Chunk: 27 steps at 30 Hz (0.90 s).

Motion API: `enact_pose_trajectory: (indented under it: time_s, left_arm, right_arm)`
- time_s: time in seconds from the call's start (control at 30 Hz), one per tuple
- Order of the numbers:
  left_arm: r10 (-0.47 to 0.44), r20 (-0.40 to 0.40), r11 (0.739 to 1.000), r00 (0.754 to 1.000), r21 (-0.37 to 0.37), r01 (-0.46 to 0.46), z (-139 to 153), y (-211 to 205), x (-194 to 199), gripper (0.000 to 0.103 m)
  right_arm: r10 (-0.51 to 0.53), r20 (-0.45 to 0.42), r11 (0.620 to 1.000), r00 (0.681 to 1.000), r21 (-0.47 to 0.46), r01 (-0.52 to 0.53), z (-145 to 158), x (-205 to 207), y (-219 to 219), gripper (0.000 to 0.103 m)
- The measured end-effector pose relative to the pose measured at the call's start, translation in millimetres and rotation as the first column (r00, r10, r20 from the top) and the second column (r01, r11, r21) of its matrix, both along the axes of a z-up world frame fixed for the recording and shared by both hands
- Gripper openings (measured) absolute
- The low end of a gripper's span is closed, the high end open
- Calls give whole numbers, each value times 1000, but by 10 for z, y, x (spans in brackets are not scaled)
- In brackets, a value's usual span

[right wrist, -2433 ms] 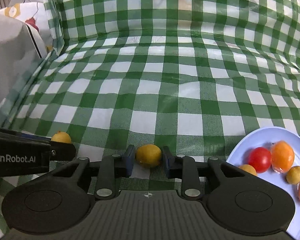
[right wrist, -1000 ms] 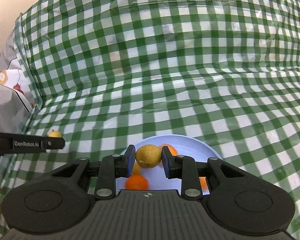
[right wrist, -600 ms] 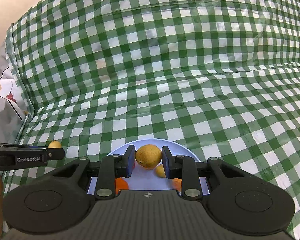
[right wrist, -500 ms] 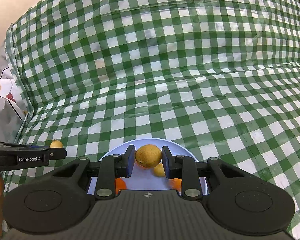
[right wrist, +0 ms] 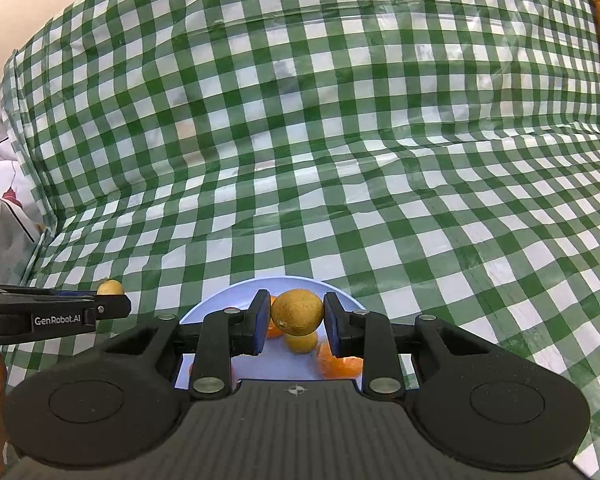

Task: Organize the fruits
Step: 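Carry both yellow fruits over the blue plate and release them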

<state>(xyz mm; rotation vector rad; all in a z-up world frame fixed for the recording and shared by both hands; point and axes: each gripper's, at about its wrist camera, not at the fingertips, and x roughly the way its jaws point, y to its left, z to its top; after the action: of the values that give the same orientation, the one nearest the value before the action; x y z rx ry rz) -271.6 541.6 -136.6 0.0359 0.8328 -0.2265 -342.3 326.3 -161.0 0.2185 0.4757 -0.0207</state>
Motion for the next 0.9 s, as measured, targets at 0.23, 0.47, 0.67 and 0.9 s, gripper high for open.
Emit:
enact_pose_trajectory:
  time_s: [0.23,0.47,0.67,0.9]
  left_arm:
    - [24,10,999,1000,-25,-23,36,41,4,26]
    - [16,2,998,1000,-63,-16,46,69,13,26]
    - [-126,4,986,992,-110,125,54,-199,-100,26]
    - [-198,24,959,980,-200,198,51,-333,-146,45]
  right_arm:
    - [-50,-13,999,999,-8,50,-16,14,-67,30]
    - [-95,-28,995,995,9,95,-37,-3,-189,30]
    - [-59,-46,998,997,9,60,-75,-4,-128,30]
    - [-18,-95,1000,995,6,18,-151,39,-108,55]
